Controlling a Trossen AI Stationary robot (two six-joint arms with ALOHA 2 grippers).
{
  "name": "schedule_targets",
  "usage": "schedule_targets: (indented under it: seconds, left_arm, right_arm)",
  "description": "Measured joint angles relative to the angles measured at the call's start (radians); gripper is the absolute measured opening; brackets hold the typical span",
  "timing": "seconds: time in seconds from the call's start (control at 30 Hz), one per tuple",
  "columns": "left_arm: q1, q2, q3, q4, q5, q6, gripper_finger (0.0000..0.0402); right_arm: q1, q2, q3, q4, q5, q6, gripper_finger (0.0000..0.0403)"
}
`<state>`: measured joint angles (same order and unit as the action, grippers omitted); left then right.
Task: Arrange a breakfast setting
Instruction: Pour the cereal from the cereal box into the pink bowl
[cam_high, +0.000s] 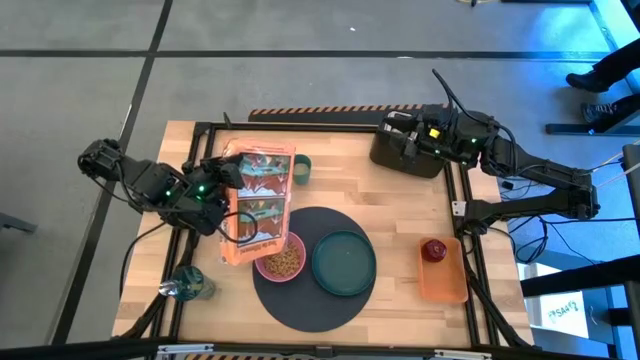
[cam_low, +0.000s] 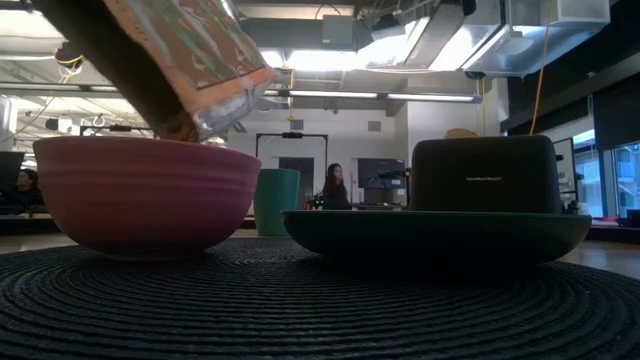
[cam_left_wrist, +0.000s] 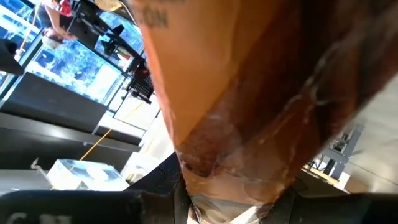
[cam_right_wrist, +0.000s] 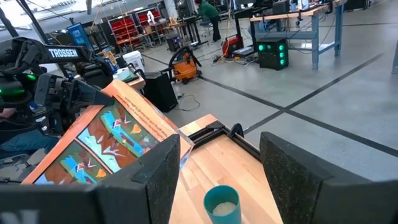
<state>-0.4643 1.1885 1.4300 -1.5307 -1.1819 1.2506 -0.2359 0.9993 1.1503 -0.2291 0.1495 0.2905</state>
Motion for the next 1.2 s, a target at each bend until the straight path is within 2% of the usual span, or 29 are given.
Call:
schedule_targets:
  seconds: [0.7, 0.9, 1.07, 1.2]
  left_arm:
    - [0.031, -0.008, 0.000, -0.013, -0.024, -0.061, 0.0127]
    - [0.040, -0.022, 0.000, -0.013, 0.020, -0.066, 0.0127]
    - [0.049, -0.039, 0.000, -0.027, 0.126, -0.120, 0.0127]
    - [0.055, -0.040, 0.000, -0.043, 0.150, -0.159, 0.0127]
  right_arm:
    - [0.001, 0.000, 0.000, 0.001, -0.003, 0.000, 0.0209]
    - [0.001, 0.000, 0.000, 0.000, -0.004, 0.000, 0.0209]
    - [0.001, 0.000, 0.000, 0.001, -0.010, 0.001, 0.0209]
    - [0.001, 0.000, 0.000, 0.001, -0.010, 0.000, 0.0209]
